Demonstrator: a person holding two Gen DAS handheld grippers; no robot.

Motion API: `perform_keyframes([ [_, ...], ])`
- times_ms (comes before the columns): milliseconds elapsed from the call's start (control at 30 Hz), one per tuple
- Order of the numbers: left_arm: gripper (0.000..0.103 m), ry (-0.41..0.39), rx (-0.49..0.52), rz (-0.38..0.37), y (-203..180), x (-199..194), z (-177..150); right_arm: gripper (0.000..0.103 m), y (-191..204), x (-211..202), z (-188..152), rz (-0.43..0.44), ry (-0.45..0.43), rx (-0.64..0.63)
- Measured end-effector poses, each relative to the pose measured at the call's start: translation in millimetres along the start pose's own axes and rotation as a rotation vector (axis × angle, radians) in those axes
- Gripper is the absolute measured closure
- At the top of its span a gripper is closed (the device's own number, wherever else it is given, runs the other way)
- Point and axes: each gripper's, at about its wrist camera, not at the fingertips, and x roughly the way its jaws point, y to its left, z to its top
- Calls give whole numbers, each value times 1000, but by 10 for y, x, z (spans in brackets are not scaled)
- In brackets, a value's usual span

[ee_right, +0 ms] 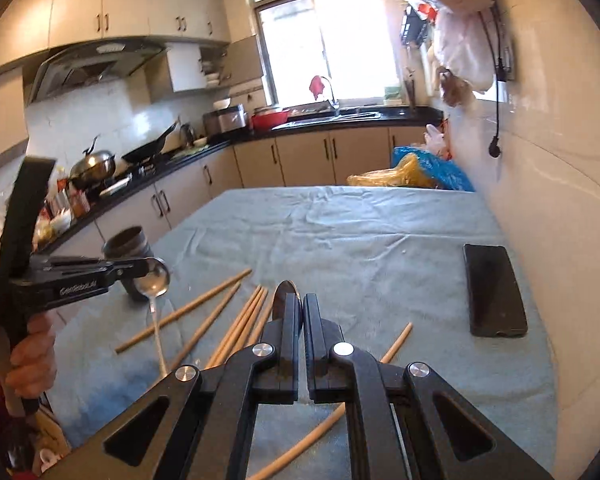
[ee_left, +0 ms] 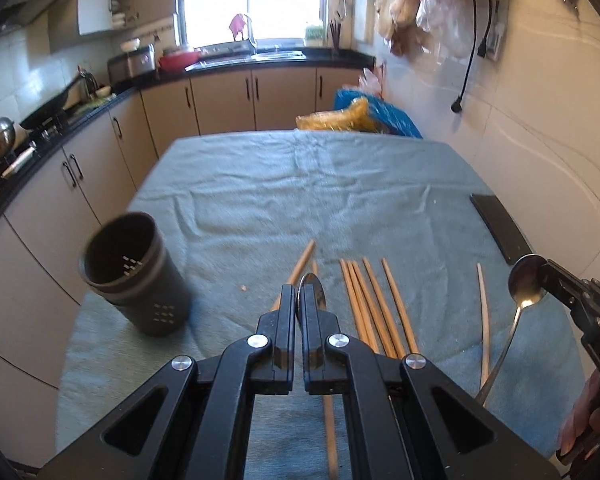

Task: Organize utensils
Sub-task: 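Close the left tool on one metal spoon while the right tool grasps the other spoon, then carry both spoons over the dark holder cup and open both tools to drop them in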

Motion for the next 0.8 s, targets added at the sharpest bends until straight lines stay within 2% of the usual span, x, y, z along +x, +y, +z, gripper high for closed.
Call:
perform_keyframes([
  [233, 100, -73, -22, 33, 204, -295, 153, 100, 220, -93, 203, -41, -63, -22],
  [500, 100, -161, -60, 99, 651, -642, 431, 100, 604, -22, 617, -25, -117, -85],
  [800, 100, -220, -127, 209, 1321, -803, 749, 100, 1305, 398, 1158, 23, -183, -135],
])
